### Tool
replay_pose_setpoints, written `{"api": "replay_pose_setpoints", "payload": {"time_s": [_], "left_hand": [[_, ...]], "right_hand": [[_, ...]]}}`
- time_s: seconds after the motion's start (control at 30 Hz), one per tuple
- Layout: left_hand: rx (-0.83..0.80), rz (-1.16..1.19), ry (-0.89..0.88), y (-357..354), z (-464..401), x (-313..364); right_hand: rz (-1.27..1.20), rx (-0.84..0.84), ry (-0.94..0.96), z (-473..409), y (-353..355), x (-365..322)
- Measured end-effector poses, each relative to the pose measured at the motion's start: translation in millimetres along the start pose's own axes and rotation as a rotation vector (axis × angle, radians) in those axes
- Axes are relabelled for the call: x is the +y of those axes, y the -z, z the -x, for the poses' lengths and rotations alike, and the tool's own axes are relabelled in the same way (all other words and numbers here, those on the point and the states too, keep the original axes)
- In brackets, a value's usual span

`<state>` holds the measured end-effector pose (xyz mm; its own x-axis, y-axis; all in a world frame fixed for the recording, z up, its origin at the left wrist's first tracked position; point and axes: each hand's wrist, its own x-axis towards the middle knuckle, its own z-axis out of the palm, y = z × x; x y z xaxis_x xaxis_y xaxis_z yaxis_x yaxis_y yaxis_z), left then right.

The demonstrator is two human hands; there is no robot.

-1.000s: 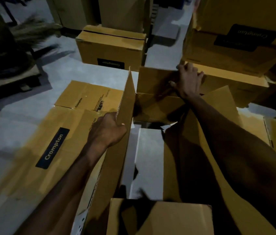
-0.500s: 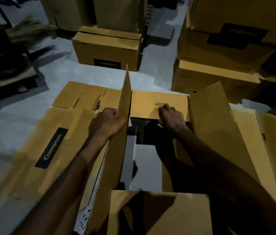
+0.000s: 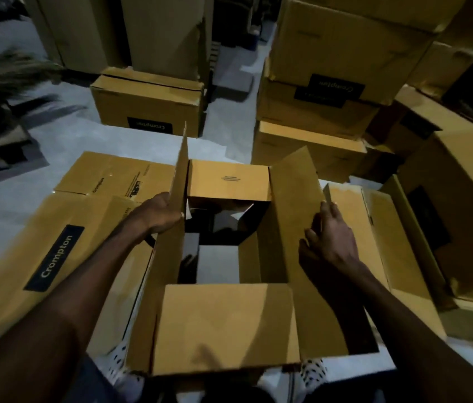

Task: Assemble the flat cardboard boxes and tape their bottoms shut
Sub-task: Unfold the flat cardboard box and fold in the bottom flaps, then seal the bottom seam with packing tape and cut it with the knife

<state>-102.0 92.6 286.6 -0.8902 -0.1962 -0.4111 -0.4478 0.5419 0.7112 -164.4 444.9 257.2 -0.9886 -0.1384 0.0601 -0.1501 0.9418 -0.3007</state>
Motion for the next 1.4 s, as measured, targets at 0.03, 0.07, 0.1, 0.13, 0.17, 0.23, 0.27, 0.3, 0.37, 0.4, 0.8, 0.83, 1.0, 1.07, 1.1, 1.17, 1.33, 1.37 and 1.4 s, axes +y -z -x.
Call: {"api": "replay_pose_setpoints", "payload": {"time_s": [0.03,0.07,0.1,0.13,0.17,0.23,0.27,0.3,0.37,0.4,0.8,0.83,1.0,1.07,1.1,1.17,1.33,1.37,1.4], "left_hand": [[-0.037,0.006,0.004,-3,5,-3],[-0.053,0.003,0.012,-7,14,-4],[-0.053,-0.008,0.017,-10,20,-8],[-0.051,-0.018,0.018,-12,22,-8],[-0.062,-0.018,0.026,-15,25,-10],[-0.099,-0.025,0.023,-23,39,-9],[-0.117,-0.041,0.025,-28,46,-8],[-0.138,-0.045,0.04,-35,50,-8],[-0.178,-0.008,0.062,-46,56,-8],[-0.194,0.034,0.055,-51,58,-9],[-0.292,-0.694,-0.021,-108,28,-49],[-0.284,-0.749,-0.029,-111,28,-51],[-0.257,-0.821,-0.049,-123,26,-57],[-0.199,-0.883,-0.072,-133,24,-65],[-0.17,-0.926,-0.082,-137,23,-69],[-0.143,-0.98,-0.083,-142,21,-72],[-0.149,-0.986,-0.102,-130,30,-55],[-0.153,-0.982,-0.126,-125,35,-46],[-0.151,-0.962,-0.151,-119,41,-37]], "right_hand": [[-0.033,0.007,-0.033,6,1,0],[-0.082,0.051,-0.056,11,3,-1],[-0.134,0.105,-0.095,15,6,-4],[-0.203,0.154,-0.141,11,6,-7],[-0.295,0.179,-0.197,10,8,-11],[-0.53,0.14,-0.255,13,9,-20],[-0.628,0.091,-0.249,15,7,-24],[-0.68,0.035,-0.234,19,5,-31],[-0.69,-0.02,-0.169,25,0,-46],[-0.688,-0.018,-0.136,27,-4,-50],[-0.263,-0.428,0.111,52,-89,-71],[-0.183,-0.442,0.111,55,-98,-72],[0.065,-0.386,0.157,79,-125,-73],[0.16,-0.334,0.185,89,-136,-72],[0.201,-0.326,0.189,91,-140,-71],[0.245,-0.318,0.194,91,-144,-70],[0.126,-0.469,0.128,76,-124,-80],[0.056,-0.491,0.115,71,-116,-84],[-0.025,-0.478,0.125,68,-105,-92]]}}
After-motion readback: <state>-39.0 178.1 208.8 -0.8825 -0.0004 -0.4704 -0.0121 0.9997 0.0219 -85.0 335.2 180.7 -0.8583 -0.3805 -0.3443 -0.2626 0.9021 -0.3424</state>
